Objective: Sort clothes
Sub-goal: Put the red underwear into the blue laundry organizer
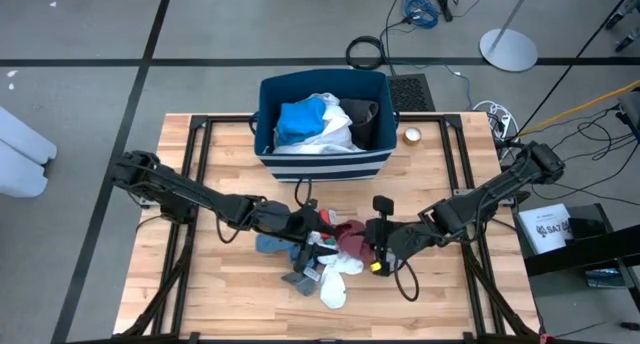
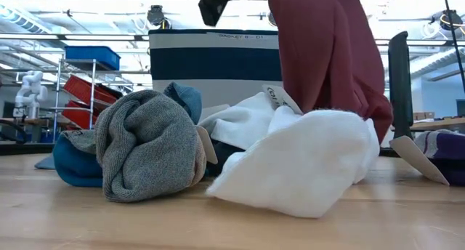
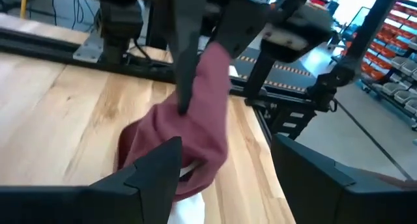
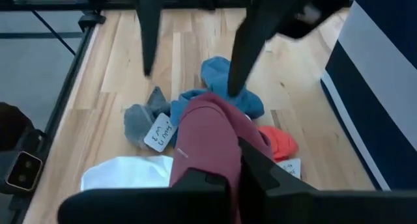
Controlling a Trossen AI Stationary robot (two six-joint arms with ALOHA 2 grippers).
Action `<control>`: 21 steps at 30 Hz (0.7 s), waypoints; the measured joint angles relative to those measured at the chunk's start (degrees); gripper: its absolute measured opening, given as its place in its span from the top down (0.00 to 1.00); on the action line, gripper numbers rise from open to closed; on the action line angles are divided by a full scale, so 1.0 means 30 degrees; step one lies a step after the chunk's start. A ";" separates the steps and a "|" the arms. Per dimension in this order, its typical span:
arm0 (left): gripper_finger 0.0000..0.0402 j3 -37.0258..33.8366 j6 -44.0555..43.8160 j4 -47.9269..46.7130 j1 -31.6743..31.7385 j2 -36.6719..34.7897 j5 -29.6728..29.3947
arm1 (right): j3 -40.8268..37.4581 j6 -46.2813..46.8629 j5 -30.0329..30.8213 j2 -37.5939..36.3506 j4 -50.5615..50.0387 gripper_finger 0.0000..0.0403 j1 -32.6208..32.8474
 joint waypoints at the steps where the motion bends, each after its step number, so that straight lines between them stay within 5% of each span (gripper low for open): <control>1: 0.39 0.0000 -0.0370 0.0024 0.0047 0.0117 -0.0010 | 0.0000 0.0003 -0.0028 0.0000 0.0122 1.00 0.0007; 21: 0.39 0.0000 -0.1372 0.2797 0.0532 0.1656 0.0454 | 0.0000 -0.0572 0.1481 0.0007 0.2123 1.00 -0.0008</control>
